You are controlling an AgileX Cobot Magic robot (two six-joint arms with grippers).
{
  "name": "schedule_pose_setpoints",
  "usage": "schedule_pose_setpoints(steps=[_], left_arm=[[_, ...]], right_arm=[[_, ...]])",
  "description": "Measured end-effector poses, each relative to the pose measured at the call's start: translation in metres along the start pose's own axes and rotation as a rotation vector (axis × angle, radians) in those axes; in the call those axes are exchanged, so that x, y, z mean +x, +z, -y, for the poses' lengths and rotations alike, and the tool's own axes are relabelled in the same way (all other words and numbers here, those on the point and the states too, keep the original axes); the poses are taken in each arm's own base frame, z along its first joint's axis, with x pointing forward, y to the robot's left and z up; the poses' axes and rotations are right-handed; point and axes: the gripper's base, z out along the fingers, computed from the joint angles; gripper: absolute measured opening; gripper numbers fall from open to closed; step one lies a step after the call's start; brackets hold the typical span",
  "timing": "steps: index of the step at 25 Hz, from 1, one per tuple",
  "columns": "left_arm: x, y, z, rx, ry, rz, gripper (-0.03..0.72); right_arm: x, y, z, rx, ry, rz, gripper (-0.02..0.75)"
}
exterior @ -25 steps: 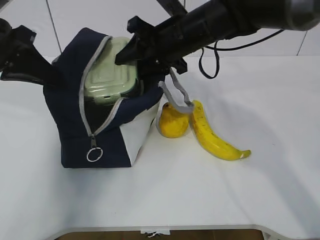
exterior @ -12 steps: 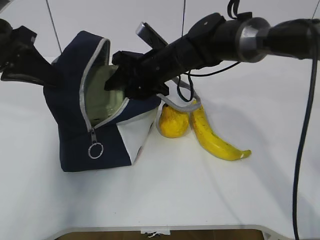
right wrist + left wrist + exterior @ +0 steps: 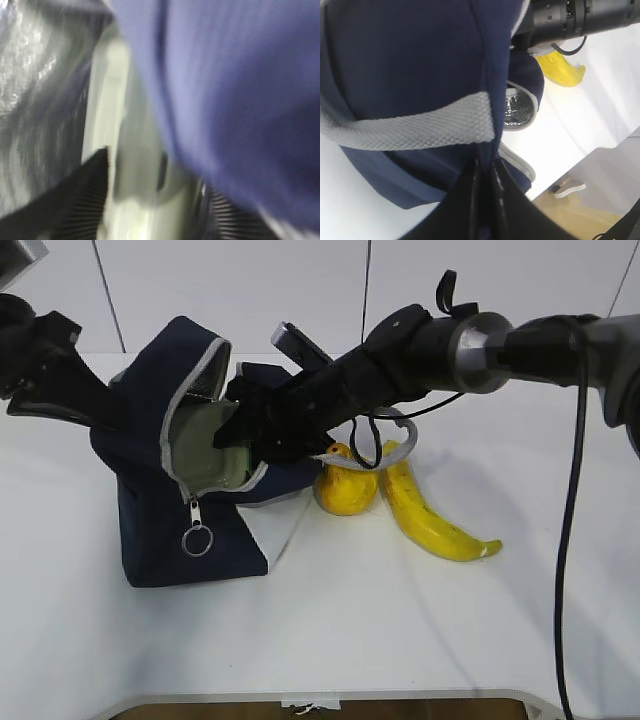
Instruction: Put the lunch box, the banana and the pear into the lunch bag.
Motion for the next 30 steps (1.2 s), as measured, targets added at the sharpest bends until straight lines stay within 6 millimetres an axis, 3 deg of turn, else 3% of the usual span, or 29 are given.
schedule_pose_setpoints(steps=[4,9,16,23,30], left_arm=[[0.000,0.000,0.000,0.000,0.000,-0.001,-0.003],[0.000,0.000,0.000,-0.004,0.003,-0.004,-0.003],[0.001,0.000,-0.001,-0.006,0.006,-0.009,-0.003],[0.001,0.000,-0.001,-0.009,0.009,-0.015,-0.003],[0.004,0.000,-0.003,-0.028,0.029,-0.044,-0.003]], right_arm=[[0.000,0.000,0.000,0.003,0.002,-0.004,0.408],[0.003,-0.002,-0.002,-0.007,-0.016,-0.052,0.533],[-0.008,-0.022,-0.023,0.005,-0.148,-0.158,0.561],[-0.041,-0.081,-0.065,0.273,-0.307,-0.136,0.566],[-0.051,-0.111,-0.090,0.302,-0.339,-0.044,0.566]])
